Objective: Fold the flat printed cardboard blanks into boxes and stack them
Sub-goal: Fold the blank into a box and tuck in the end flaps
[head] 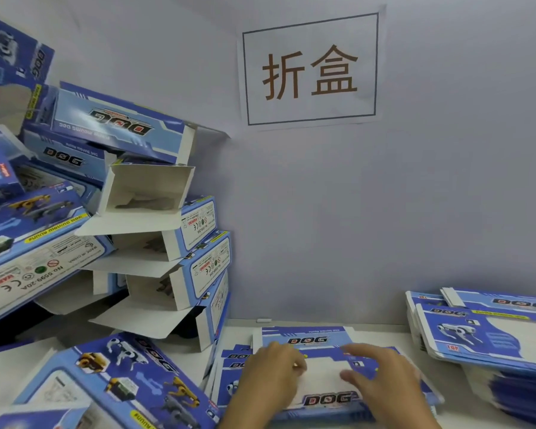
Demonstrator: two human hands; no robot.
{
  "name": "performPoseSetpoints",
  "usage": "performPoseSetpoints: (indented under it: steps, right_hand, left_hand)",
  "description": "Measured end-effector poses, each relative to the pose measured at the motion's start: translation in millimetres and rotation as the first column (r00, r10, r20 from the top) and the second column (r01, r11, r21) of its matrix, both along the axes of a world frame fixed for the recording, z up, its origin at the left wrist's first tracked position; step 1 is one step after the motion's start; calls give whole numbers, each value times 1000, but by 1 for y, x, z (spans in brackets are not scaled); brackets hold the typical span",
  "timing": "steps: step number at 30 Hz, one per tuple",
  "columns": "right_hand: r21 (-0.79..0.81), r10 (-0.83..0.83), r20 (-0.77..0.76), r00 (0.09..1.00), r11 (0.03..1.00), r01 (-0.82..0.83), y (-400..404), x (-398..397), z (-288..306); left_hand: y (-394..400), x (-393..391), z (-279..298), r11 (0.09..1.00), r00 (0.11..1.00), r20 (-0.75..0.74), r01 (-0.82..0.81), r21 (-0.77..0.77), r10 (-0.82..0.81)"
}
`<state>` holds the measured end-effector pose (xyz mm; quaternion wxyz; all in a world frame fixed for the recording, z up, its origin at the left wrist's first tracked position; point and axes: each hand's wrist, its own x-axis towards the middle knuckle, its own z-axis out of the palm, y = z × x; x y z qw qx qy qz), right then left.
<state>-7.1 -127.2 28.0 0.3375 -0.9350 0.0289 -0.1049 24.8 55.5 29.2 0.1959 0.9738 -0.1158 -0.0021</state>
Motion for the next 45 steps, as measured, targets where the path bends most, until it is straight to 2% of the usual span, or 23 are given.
performPoseSetpoints:
  steps: [1, 3, 5, 8, 12, 16, 18, 20, 21, 23, 25, 27, 29, 32, 34, 35, 37, 40, 41, 43, 45]
  right_hand:
    - [31, -9, 32, 999, 999, 8, 0, 0, -1]
    - [115, -44, 82, 996, 993, 35, -1, 3, -5]
    - [188, -66, 104, 992, 981, 46, 0, 4, -8]
    - [264, -75, 146, 986, 964, 34, 2, 8, -12]
    - [282, -115, 267, 957, 959, 36, 2, 15, -19]
    - [310, -182, 453, 873, 950, 37, 1, 17, -21]
    - [308, -207, 522, 827, 951, 43, 0, 18, -22]
    - [346, -192, 494, 848, 938, 11, 0, 20, -24]
    - [354, -163, 456, 875, 935, -10, 0, 21, -26]
    - [326, -94, 393, 915, 944, -43, 1, 22, -31]
    - [303, -66, 406, 912, 951, -66, 4, 22, -32]
    - [259, -82, 526, 846, 963, -68, 7, 21, -25]
    - [213, -140, 697, 703, 977, -16, 7, 20, -16]
    - [238, -259, 839, 478, 965, 106, 11, 18, -7]
    - [312, -342, 852, 396, 940, 141, 14, 16, -4]
    - [357, -376, 836, 401, 926, 124, 15, 16, -4]
    - [444, -417, 775, 476, 894, 59, 15, 16, -5]
    - [546, -446, 647, 619, 837, 34, 11, 20, -10]
    - [590, -449, 591, 670, 807, 21, 8, 21, -10]
    - [675, -408, 476, 779, 738, -25, 3, 23, -6]
    - [727, -302, 387, 871, 681, -87, -2, 24, 3]
  left_hand:
    - [-2, 2, 0, 999, 1000, -24, 7, -50, -9]
    - [-11, 0, -1, 993, 985, -170, 21, -118, -41]
    - [-20, -1, -7, 999, 966, -258, 7, -45, -19]
    - [-23, -2, -10, 997, 976, -214, 53, 60, -39]
    - [-18, -6, -10, 996, 981, -171, 91, -21, -93]
    - [-14, -9, -3, 992, 997, -8, 71, -105, -73]
    - [-11, -9, -2, 985, 988, -96, 112, -131, -125]
    - [-12, -13, -2, 985, 948, -270, 158, -63, -169]
    - [-13, -14, -2, 984, 938, -300, 175, -24, -174]
    - [-14, -12, -3, 982, 943, -276, 190, -9, -185]
    - [-13, -12, -2, 978, 945, -254, 205, -28, -205]
    - [-12, -13, -1, 978, 948, -238, 198, -71, -209]
    - [-11, -15, 5, 972, 963, -148, 212, -107, -226]
    - [-11, -17, 19, 980, 966, 172, 200, -11, -196]
    - [-10, -16, 27, 986, 925, 346, 122, 116, -156]
    - [-9, -15, 29, 986, 903, 407, 89, 143, -141]
    - [-5, -15, 33, 990, 879, 468, 31, 138, -92]
    - [3, -16, 44, 998, 830, 557, -59, 22, 36]
    - [5, -17, 48, 996, 788, 609, -72, -51, 88]
    - [6, -21, 57, 956, 688, 695, 1, -292, 211]
    - [3, -27, 65, 819, 627, 695, 152, -553, 352]
